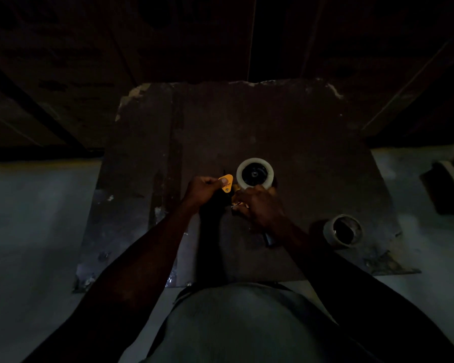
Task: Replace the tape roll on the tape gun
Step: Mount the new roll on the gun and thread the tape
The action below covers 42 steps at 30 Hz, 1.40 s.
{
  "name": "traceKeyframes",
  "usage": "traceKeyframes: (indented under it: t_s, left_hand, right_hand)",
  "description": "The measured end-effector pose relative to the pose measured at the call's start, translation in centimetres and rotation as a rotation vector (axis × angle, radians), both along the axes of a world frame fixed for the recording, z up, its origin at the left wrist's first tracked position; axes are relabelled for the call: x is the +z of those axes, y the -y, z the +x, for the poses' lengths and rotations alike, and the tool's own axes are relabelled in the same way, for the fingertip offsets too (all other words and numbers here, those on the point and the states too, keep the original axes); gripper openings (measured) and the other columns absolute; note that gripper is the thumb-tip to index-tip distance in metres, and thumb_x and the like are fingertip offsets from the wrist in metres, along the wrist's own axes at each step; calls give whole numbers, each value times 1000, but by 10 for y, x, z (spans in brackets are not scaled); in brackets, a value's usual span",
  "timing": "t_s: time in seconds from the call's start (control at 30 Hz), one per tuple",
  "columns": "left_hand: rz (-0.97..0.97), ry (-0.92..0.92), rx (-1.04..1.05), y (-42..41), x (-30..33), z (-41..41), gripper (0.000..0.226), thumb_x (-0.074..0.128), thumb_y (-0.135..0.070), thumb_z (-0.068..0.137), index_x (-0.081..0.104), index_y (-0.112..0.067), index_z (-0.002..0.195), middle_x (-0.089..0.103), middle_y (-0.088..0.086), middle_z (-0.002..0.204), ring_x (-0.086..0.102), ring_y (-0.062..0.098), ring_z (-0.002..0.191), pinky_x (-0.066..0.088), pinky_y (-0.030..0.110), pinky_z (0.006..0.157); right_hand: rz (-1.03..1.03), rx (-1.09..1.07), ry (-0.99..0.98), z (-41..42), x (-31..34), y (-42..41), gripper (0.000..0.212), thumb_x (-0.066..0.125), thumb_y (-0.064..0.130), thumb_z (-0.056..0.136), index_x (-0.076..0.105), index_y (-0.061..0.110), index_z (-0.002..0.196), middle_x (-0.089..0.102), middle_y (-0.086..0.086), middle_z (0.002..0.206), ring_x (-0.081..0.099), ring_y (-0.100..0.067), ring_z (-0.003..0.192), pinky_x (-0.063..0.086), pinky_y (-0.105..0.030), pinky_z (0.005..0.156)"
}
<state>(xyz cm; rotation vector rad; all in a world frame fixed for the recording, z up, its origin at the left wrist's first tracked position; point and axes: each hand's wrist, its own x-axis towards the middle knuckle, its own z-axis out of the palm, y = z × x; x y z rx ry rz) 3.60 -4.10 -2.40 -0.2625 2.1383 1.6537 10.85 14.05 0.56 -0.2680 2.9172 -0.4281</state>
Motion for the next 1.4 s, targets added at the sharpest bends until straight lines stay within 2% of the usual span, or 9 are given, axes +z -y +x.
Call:
traceKeyframes:
  t_s: [0.13, 0.27, 0.4, 0.67, 0.83, 0.9, 1.07, 1.13, 1.4]
  left_hand:
    - [-9, 0, -1, 1, -3, 1, 27, 76, -34, 77, 75, -8, 85, 74, 10, 81, 65, 9, 69, 52, 25, 66]
    - [-27, -20, -13, 1, -1, 1, 25, 74, -34, 79, 75, -10, 85, 71, 2, 74, 62, -3, 57, 49, 13, 55]
    - [-15, -5, -12, 2, -3, 1, 28, 76, -38, 75, 76, -11, 82, 74, 9, 80, 65, 12, 68, 51, 29, 67]
    - [6, -23, 42, -2, -2, 4, 15, 76, -27, 78, 73, -12, 78, 69, -8, 64, 61, -4, 53, 48, 14, 54]
    - [77, 32, 118, -6, 0, 11, 24, 75, -27, 79, 72, -6, 88, 70, -4, 68, 65, 3, 59, 50, 16, 56]
    - [147, 98, 172, -5, -3, 12, 29, 74, -34, 79, 71, -8, 92, 74, 3, 83, 70, 12, 76, 53, 23, 68]
    - [281, 264, 273, -3, -4, 15, 37, 68, -34, 84, 65, -5, 106, 71, 8, 105, 67, 20, 92, 50, 36, 82]
    - [327, 309, 318, -5, -4, 13, 44, 65, -31, 87, 59, -2, 119, 68, 10, 115, 65, 21, 98, 49, 40, 92]
    - [299, 395, 389, -8, -33, -2, 45, 69, -30, 82, 59, -9, 121, 64, 14, 125, 65, 26, 104, 53, 38, 83]
  right_hand:
    - [-1, -46, 10, -3, -1, 3, 30, 49, 53, 92, 69, 35, 106, 66, 8, 114, 50, -21, 113, 31, -45, 91]
    - [33, -88, 10, -4, -10, 6, 37, 43, 56, 93, 67, 32, 108, 66, 7, 114, 52, -23, 113, 35, -47, 91]
    - [-14, -119, -15, -2, -9, 8, 32, 46, 51, 93, 64, 31, 110, 66, 2, 112, 53, -26, 112, 37, -49, 91]
    - [-87, -428, -197, 32, -19, -14, 46, 50, 62, 85, 59, 27, 113, 60, -2, 115, 54, -25, 109, 45, -44, 88]
    - [-555, -554, 373, 35, -17, -41, 32, 55, 57, 90, 67, 30, 78, 68, 9, 82, 65, -14, 88, 49, -31, 74]
    - [-755, -508, 546, 33, -15, -43, 23, 67, 42, 89, 75, 21, 94, 74, 0, 91, 70, -20, 90, 56, -39, 85]
    - [-1029, -682, 975, 32, -15, -38, 16, 66, 21, 89, 64, 9, 99, 65, -8, 69, 61, -18, 55, 50, -29, 52]
    - [-1077, -725, 973, 33, -19, -33, 8, 62, 18, 90, 63, 10, 88, 61, -5, 62, 55, -18, 49, 47, -28, 49]
    - [-1125, -755, 731, 60, -25, -24, 10, 57, 12, 93, 60, 8, 84, 54, 0, 48, 48, -14, 38, 42, -23, 39]
